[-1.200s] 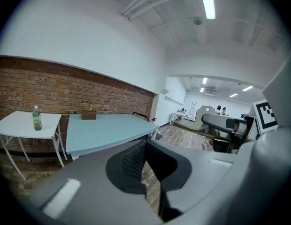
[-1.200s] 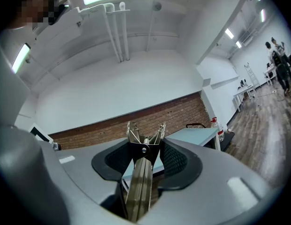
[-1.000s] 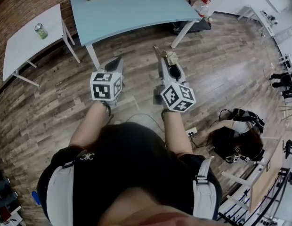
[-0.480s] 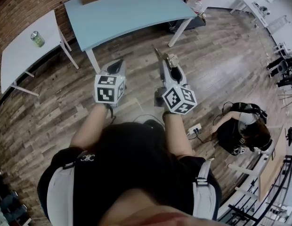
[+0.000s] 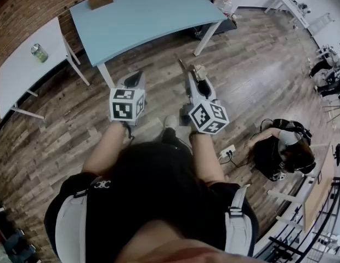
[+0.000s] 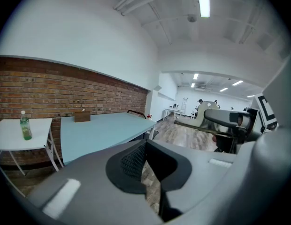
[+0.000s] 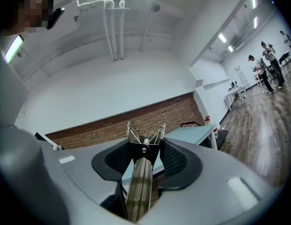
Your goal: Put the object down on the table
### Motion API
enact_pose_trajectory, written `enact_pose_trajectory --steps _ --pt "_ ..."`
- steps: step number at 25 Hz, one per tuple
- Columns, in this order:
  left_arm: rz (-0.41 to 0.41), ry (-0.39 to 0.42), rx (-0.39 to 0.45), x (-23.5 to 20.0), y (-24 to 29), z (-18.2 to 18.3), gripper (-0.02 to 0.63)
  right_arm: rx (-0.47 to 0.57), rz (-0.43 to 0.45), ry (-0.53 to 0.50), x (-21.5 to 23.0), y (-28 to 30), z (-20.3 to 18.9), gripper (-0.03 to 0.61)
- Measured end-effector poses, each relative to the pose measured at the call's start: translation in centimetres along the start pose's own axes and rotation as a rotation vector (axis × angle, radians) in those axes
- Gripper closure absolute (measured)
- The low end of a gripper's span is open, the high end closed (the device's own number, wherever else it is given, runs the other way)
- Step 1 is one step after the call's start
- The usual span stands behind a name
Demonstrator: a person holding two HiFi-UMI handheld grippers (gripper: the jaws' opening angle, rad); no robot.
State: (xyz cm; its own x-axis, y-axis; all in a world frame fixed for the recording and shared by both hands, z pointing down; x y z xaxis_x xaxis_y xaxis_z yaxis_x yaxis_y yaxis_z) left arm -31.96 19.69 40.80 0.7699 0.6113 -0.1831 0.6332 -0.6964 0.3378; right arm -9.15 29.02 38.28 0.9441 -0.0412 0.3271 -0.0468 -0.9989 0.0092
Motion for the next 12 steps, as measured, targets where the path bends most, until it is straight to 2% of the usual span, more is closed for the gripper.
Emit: enact_pose_trajectory --steps 12 --pt "0.004 0.015 -0.011 -0.1 8.8 3.2 0.614 -0.013 0.013 0.016 5.9 7.4 1.4 0.383"
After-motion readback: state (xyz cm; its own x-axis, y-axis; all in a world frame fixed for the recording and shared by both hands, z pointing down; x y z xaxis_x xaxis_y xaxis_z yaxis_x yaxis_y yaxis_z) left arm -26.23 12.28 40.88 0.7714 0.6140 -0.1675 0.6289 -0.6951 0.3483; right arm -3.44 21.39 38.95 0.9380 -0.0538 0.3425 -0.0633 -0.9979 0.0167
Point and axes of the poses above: the fingertips, and each gripper's own axes: y forward along the fingers, x to its right, z out of its top, the point moved 9 cm from there along -y, backward along the fingers, and after that the axes turned 2 degrees about -y, right-handed, at the moved point
